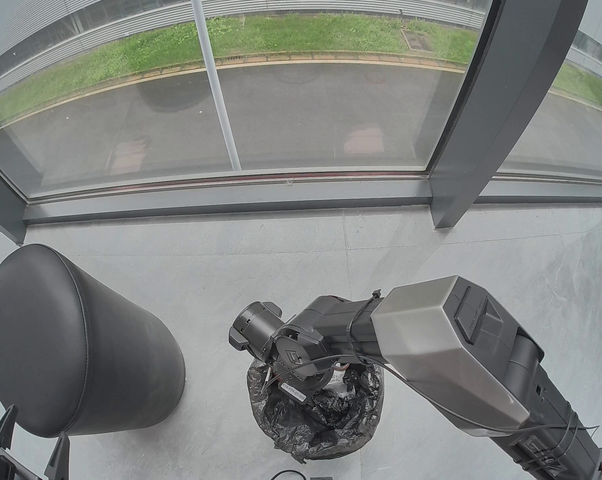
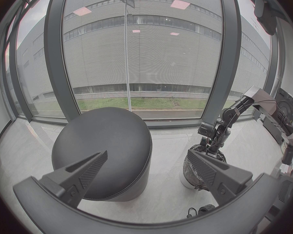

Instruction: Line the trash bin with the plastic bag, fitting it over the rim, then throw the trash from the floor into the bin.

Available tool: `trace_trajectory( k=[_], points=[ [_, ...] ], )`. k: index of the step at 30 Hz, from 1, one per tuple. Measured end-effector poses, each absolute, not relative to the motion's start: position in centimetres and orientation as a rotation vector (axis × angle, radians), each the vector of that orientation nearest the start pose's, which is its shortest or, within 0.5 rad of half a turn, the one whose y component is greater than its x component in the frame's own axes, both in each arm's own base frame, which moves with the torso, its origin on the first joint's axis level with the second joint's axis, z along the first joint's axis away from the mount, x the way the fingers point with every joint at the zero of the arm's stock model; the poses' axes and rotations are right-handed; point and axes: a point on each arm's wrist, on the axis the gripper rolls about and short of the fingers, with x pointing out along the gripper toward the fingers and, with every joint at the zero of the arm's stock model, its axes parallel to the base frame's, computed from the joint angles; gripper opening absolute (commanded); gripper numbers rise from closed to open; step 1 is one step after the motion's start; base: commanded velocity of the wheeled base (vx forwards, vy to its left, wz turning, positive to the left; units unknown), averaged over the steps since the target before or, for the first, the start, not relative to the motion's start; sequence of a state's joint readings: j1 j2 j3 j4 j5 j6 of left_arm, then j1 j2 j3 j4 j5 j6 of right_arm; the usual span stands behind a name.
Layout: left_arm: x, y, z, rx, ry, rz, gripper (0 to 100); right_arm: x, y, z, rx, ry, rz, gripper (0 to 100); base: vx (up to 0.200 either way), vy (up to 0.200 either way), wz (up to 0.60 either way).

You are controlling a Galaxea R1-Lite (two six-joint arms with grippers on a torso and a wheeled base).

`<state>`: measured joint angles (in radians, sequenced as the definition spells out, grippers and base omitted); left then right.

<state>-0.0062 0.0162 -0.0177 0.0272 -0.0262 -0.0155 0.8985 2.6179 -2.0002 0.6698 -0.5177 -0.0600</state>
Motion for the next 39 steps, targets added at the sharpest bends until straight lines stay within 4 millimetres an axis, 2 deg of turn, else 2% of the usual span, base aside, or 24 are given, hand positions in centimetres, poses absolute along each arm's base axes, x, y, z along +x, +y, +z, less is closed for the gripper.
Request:
trace_trajectory(
  k=[16, 22, 26, 31, 39],
  points=[
    [-2.3, 0.0, 7.8, -0.016, 0.026, -0.032, 100, 30.6, 36.3, 1.2, -0.892, 0.979, 0.355, 0, 0.0, 0.0, 0.0],
    [-2.3, 0.0, 7.8, -0.016, 0.026, -0.032, 100, 31.2, 37.1, 1.2, -0.826, 0.905, 0.377, 0, 0.0, 0.0, 0.0],
    [-2.3, 0.0, 7.8, -0.016, 0.026, -0.032, 100, 31.6, 37.6, 0.5, -0.802, 0.873, 0.394, 0, 0.0, 0.0, 0.0],
    [-2.3, 0.0, 7.8, -0.015, 0.026, -0.032, 100, 32.1, 37.3, -0.7, -0.806, 0.887, 0.387, 0, 0.0, 0.0, 0.0],
    [-2.3, 0.0, 7.8, -0.016, 0.026, -0.032, 100, 33.1, 36.6, -1.3, -0.794, 0.896, 0.366, 0, 0.0, 0.0, 0.0]
  ],
)
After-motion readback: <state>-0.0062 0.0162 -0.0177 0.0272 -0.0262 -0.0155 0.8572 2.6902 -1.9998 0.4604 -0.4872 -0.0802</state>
